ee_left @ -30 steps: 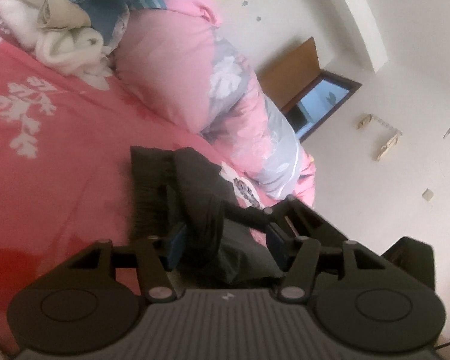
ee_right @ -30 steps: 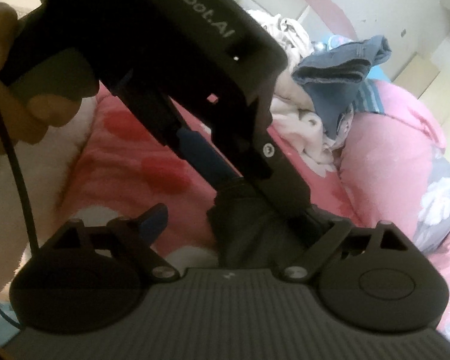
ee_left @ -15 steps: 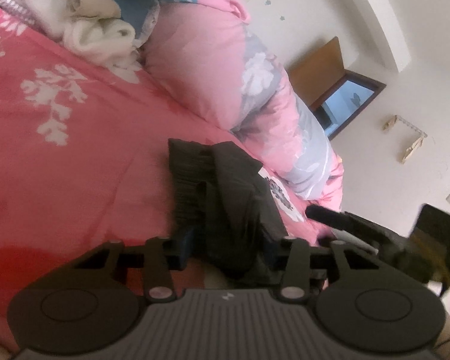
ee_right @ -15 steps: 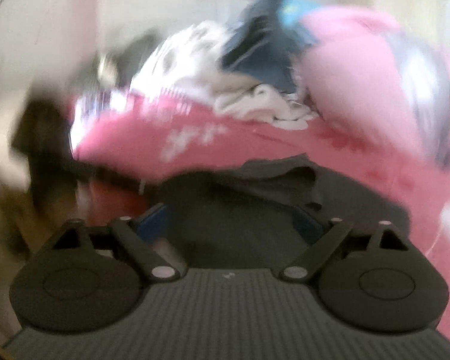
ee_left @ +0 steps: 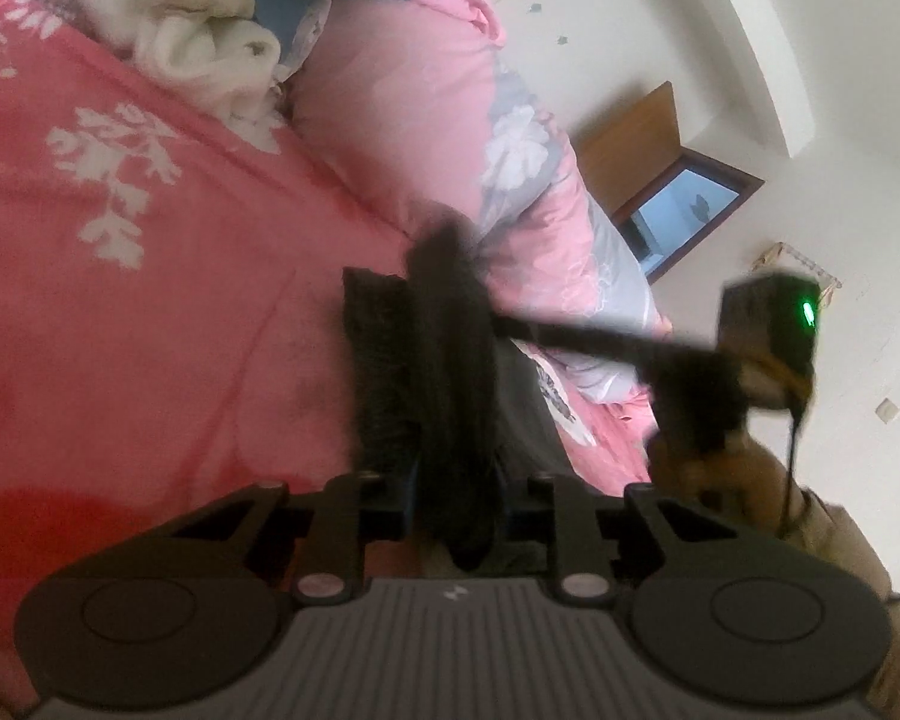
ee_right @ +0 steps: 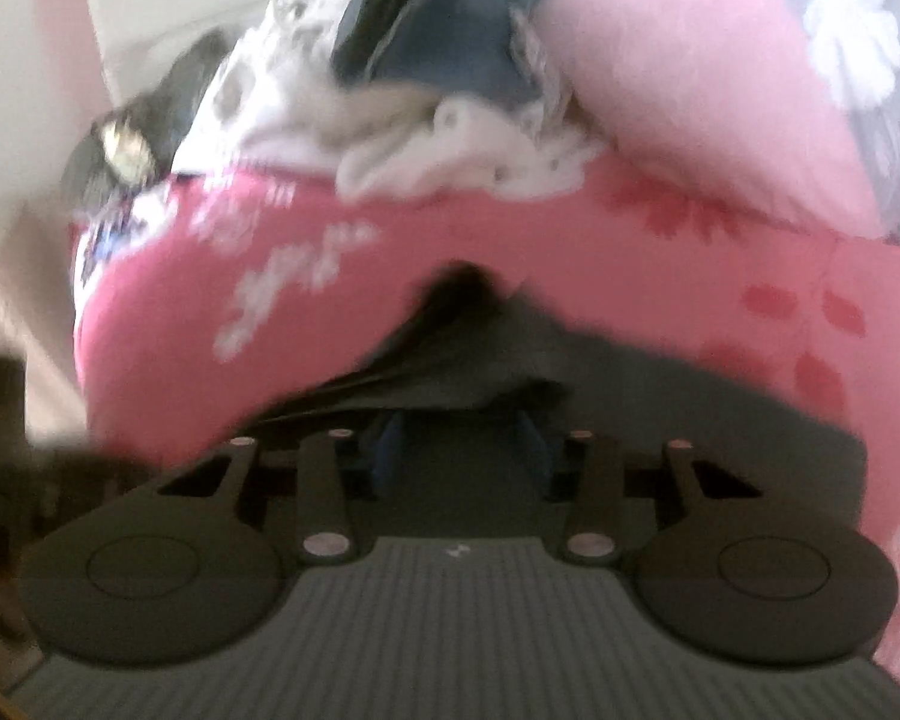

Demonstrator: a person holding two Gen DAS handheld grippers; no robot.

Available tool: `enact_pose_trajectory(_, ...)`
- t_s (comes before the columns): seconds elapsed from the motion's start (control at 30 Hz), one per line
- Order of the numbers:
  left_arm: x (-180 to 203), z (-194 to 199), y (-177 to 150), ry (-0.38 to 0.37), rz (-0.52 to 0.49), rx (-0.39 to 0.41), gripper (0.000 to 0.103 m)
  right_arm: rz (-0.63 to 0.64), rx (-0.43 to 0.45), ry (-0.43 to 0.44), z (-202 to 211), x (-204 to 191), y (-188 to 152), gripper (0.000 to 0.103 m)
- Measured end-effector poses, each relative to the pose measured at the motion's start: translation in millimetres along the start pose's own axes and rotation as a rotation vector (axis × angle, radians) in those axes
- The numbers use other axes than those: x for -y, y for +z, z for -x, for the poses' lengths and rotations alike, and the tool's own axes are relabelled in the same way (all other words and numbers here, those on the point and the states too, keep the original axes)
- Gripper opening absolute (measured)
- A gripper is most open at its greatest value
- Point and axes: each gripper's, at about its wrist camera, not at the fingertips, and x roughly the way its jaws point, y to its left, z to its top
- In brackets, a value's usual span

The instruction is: Fold clothes

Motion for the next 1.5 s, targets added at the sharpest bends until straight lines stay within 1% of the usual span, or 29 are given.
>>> enact_pose_trajectory(0.1,-4.1,-0.6,1.2,0.001,0.023,0.002,0.025,-0.031,0.062,0.009,-16.6,7.9,19.1,0.041)
enact_pose_trajectory(0.17,-6.6,-0.5,1.9,0.0,0.036,0.006,0.026,-0.086,0.092,0.008,-20.0,16.5,22.5,0.041)
enact_pose_trajectory(0.2,-7.5,-0.2,2.1,0.003,0.04,0.009,0.028,-0.117,0.107,0.008,-21.0,21.3,23.7,0.041)
enact_pose_trajectory(0.27,-8.5,1.1,1.6,0.012,0.046,0.015,0.03,-0.185,0.153,0.005,-9.3,30.1,19.1,0.041)
enact_pose_trajectory(0.37,-9.4,1.8,1.6,0.023,0.051,0.023,0.03,-0.278,0.233,-0.013,30.4,41.5,2.0,0.042)
enact_pose_trajectory(0.47,-8.4,3.3,1.6,0.037,0.049,0.031,0.029,-0.389,0.302,-0.062,82.2,53.5,-26.1,0.042)
enact_pose_trajectory(0.53,-7.9,5.5,1.1,0.053,0.051,0.043,0.029,-0.479,0.334,-0.1,117.7,59.3,-51.2,0.043)
enact_pose_trajectory(0.63,-5.2,10.4,2.2,0.086,0.043,0.067,0.034,-0.603,0.369,-0.144,164.6,67.4,-94.9,0.045)
enact_pose_trajectory(0.7,0.2,16.1,4.0,0.123,0.015,0.098,0.042,-0.665,0.379,-0.161,186.0,67.2,-123.6,0.045)
enact_pose_trajectory(0.83,21.4,25.4,8.7,0.19,-0.071,0.152,0.045,-0.696,0.371,-0.173,206.4,56.8,-171.8,0.045)
enact_pose_trajectory(0.93,50.9,25.2,14.6,0.227,-0.206,0.153,0.046,-0.645,0.319,-0.158,198.7,44.5,-190.2,0.045)
enact_pose_trajectory(1.03,92.4,20.0,17.8,0.233,-0.395,0.146,0.051,-0.552,0.273,-0.17,185.4,30.9,-196.5,0.045)
enact_pose_trajectory(1.1,120.5,11.6,15.1,0.216,-0.537,0.126,0.056,-0.493,0.256,-0.186,177.5,25.5,-196.6,0.044)
enact_pose_trajectory(1.17,143.4,1.8,6.0,0.189,-0.655,0.08,0.057,-0.427,0.246,-0.205,171.2,22.0,-194.2,0.044)
enact_pose_trajectory(1.23,161.7,-8.5,-6.3,0.173,-0.756,0.024,0.057,-0.326,0.239,-0.233,166.4,16.3,-191.6,0.044)
enact_pose_trajectory(1.27,167.2,-15.1,-13.9,0.179,-0.802,-0.01,0.057,-0.271,0.236,-0.247,164.5,12.1,-190.7,0.043)
enact_pose_trajectory(1.33,173.2,-29.5,-31.8,0.21,-0.892,-0.078,0.056,-0.139,0.223,-0.264,160.0,3.4,-188.7,0.043)
enact_pose_trajectory(1.4,174.3,-42.6,-48.2,0.259,-0.988,-0.139,0.054,-0.007,0.191,-0.289,153.2,-4.9,-186.2,0.043)
enact_pose_trajectory(1.43,173.8,-46.8,-54.5,0.281,-1.023,-0.159,0.054,0.068,0.175,-0.309,148.9,-9.4,-185.4,0.043)
enact_pose_trajectory(1.5,172.3,-54.0,-62.4,0.304,-1.064,-0.194,0.054,0.21,0.151,-0.341,141.4,-17.9,-183.1,0.043)
